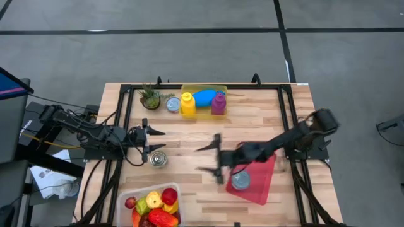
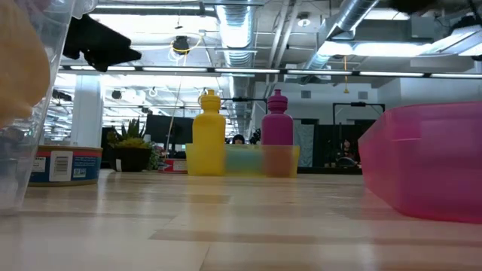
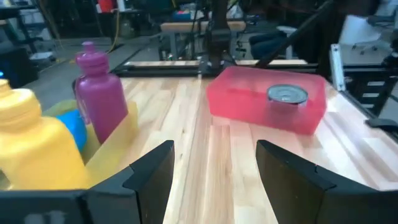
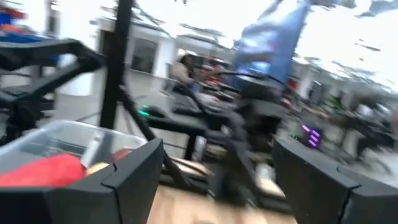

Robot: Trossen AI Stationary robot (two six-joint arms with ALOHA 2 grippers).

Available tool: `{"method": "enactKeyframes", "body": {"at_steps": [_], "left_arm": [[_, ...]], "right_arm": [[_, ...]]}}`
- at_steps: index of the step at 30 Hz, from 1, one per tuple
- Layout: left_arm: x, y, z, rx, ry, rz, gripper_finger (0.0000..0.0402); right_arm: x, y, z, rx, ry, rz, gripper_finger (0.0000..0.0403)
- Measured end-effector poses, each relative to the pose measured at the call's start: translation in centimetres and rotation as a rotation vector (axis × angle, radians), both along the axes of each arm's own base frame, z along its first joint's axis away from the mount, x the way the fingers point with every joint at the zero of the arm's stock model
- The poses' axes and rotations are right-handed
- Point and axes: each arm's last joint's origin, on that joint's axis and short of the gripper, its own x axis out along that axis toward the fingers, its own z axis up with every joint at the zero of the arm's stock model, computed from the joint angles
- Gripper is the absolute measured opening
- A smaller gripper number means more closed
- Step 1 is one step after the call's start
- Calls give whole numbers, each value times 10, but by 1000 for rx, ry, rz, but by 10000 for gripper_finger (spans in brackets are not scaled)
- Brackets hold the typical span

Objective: Pick & Place Food Item
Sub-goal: Put the red tuna can into the red bin

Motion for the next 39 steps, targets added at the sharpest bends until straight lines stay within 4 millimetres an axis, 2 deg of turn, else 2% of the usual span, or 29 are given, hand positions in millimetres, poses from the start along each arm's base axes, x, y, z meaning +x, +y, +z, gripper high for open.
{"method": "enactKeyframes", "body": {"at_steps": [3, 7, 10, 14, 18, 23, 30, 39], "left_arm": [[5, 3, -1, 20, 41, 84, 219], [22, 12, 3, 53, 145, 178, 233], [42, 21, 12, 101, 267, 249, 252], [71, 41, 25, 144, 486, 353, 274], [96, 70, 27, 155, 719, 447, 277], [117, 100, 13, 139, 897, 459, 268], [124, 134, -5, -5, 959, 486, 255], [127, 149, 7, -189, 939, 515, 246]], "right_arm": [[-40, -18, -5, 37, 30, -78, 291], [-80, -35, -18, 71, 66, -123, 291], [-103, -43, -24, 76, 66, -121, 291], [-123, -50, -33, 61, 76, -129, 291], [-135, -55, -43, 25, 102, -132, 291], [-142, -57, -55, -18, 142, -136, 291], [-147, -59, -68, -47, 189, -137, 291], [-147, -62, -71, -73, 207, -151, 291]]}}
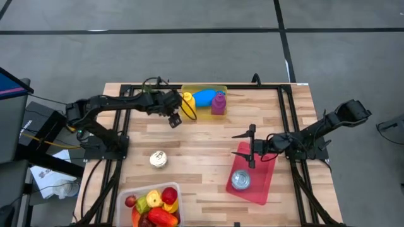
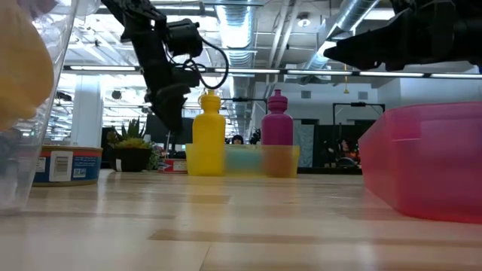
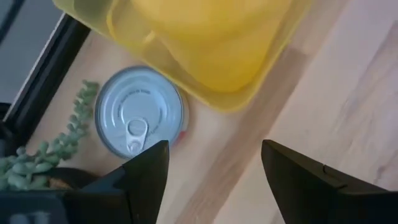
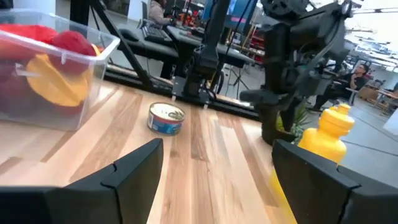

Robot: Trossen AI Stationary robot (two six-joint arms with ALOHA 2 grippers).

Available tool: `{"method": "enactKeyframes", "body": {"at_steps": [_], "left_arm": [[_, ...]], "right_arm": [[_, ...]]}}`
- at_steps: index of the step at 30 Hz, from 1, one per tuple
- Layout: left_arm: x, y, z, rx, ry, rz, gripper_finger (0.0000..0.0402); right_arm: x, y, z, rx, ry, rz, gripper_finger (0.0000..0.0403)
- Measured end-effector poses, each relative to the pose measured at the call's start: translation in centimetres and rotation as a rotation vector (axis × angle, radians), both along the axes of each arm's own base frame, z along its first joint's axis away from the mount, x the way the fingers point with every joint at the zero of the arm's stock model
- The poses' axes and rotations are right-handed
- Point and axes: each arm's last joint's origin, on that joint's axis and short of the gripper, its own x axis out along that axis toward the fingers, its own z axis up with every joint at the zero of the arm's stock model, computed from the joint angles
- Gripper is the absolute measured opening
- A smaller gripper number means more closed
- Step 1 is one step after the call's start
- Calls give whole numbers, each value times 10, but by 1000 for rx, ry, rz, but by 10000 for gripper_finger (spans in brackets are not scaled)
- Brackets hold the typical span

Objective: Pick & Place Food Item
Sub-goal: Put the red tuna can into the red bin

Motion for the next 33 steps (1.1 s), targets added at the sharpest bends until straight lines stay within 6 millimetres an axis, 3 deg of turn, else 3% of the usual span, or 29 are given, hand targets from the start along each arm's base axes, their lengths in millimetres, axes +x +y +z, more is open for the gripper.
{"method": "enactKeyframes", "body": {"at_steps": [6, 18, 26, 30, 33], "left_arm": [[-12, 11, 16, -61, -119, 68, 237], [-48, 23, 65, -163, -439, 141, 160], [-75, 61, 58, -291, -492, 269, 99], [-78, 79, 44, -354, -464, 312, 80], [-74, 88, 47, -387, -444, 257, 73]], "right_arm": [[0, 0, -1, -2, 8, 2, 291], [0, 0, -1, 8, 12, 4, 291], [0, 0, -1, 31, 11, 1, 291], [0, 0, -1, 40, 10, 0, 291], [0, 0, 0, 45, 3, 1, 291]]}}
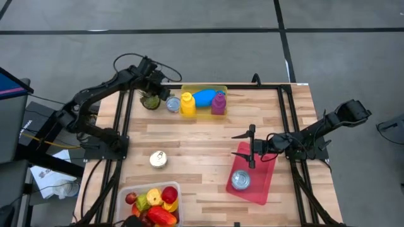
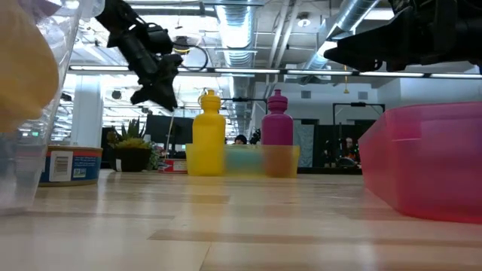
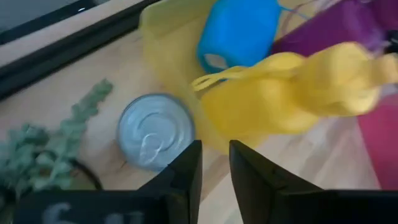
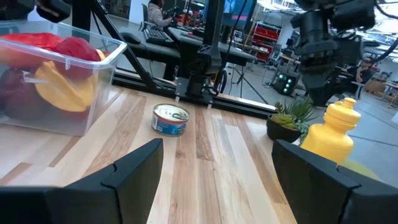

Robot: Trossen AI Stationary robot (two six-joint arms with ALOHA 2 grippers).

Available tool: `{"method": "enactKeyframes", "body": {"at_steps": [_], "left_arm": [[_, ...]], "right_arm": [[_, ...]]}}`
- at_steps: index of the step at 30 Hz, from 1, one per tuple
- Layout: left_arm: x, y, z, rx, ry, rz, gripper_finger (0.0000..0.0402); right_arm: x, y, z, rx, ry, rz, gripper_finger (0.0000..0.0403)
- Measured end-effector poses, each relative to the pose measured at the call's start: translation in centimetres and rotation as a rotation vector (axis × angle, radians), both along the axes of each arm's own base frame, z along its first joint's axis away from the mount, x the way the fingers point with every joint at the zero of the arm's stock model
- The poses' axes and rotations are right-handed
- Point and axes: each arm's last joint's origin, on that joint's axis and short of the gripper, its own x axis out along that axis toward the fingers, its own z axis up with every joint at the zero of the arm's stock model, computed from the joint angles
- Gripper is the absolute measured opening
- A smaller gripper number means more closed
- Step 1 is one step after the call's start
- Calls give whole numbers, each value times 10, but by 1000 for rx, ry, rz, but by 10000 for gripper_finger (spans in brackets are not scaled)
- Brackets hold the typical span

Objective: Pick & Place Food Item
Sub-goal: Put the red tuna can into the red bin

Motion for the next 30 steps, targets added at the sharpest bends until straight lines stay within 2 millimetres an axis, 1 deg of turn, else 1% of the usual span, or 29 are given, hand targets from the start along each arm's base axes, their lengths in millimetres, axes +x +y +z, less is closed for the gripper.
{"method": "enactKeyframes", "body": {"at_steps": [3, 8, 13, 17, 20, 24, 26, 30], "left_arm": [[5, 6, 8, 21, 19, -50, 77], [8, 8, 27, 67, 22, -97, 100], [1, 1, 54, 152, -14, -130, 127], [-2, -11, 68, 183, -10, -163, 135], [-2, -18, 67, 221, 112, -241, 139], [5, -26, 65, 407, 310, -427, 154], [8, -30, 65, 464, 336, -516, 165], [15, -33, 63, 468, 332, -552, 184]], "right_arm": [[0, 0, 0, 7, -3, -2, 291], [0, 0, 0, 17, -5, -3, 291], [0, -1, 0, 18, -5, -9, 291], [1, -5, 0, 31, -5, -29, 291], [2, -8, 0, 33, -2, -41, 291], [2, -9, 0, 34, -3, -49, 291], [3, -10, 0, 37, -3, -54, 291], [3, -11, 0, 59, -5, -56, 291]]}}
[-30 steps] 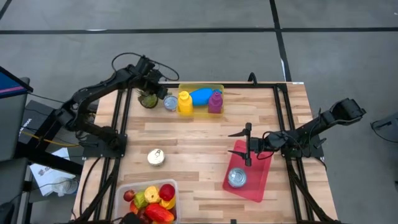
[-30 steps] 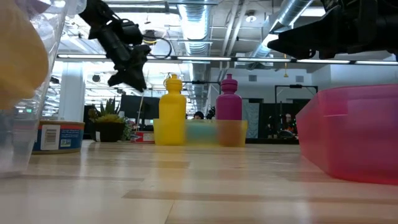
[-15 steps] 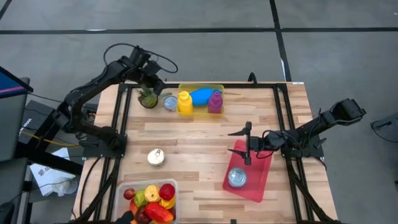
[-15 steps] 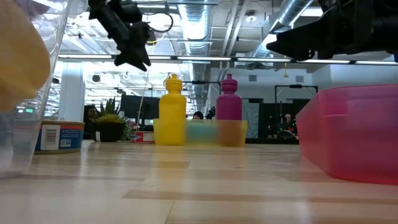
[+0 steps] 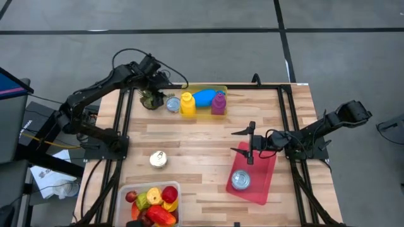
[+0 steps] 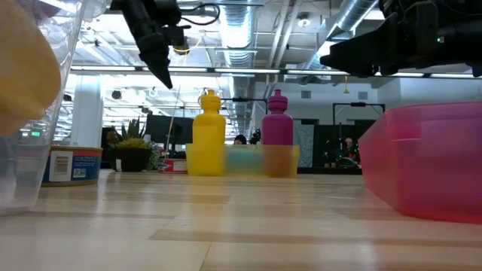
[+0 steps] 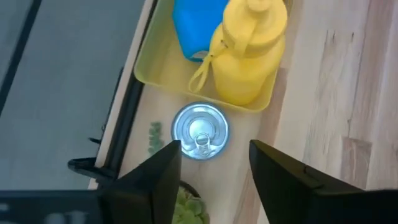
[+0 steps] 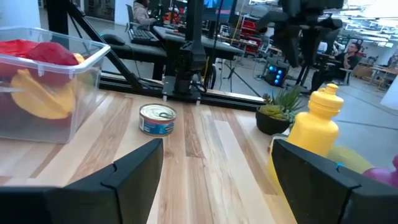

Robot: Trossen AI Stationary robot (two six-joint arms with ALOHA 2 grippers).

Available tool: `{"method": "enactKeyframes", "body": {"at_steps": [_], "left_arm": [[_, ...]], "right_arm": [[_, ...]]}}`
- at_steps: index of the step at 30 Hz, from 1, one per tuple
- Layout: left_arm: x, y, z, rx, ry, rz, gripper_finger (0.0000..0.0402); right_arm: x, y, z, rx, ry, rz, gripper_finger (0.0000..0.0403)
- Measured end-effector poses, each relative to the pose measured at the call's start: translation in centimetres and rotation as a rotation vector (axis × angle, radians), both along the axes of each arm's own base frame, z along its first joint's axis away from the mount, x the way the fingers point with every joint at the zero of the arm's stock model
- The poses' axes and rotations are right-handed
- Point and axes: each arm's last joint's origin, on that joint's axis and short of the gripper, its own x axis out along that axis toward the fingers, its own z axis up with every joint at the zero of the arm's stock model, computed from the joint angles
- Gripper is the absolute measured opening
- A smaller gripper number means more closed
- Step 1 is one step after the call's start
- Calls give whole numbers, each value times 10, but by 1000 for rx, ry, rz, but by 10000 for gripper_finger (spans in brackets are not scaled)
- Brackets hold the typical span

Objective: Pick & Place Food Item
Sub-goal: Put the red tuna can into the red bin

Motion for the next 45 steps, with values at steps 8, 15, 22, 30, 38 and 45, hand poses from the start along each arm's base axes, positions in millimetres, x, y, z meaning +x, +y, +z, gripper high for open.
{"method": "enactKeyframes", "body": {"at_steps": [8, 15, 22, 30, 38, 45], "left_arm": [[25, 12, -27, -61, 46, -17, 221], [36, 23, -47, -106, 121, -6, 254], [45, 12, -53, -129, 158, -22, 247], [70, -20, -33, -151, -59, 160, 225], [64, -14, -39, -25, 47, 344, 152], [53, 3, -39, -132, -7, 379, 44]], "right_arm": [[1, -3, 0, 11, -2, -13, 291], [1, -3, 0, 26, -3, -14, 291], [1, -3, -1, 25, 4, -15, 291], [0, -3, -4, 14, 41, -17, 291], [0, -2, -6, 15, 61, -17, 291], [0, -2, -7, 13, 69, -15, 291]]}}
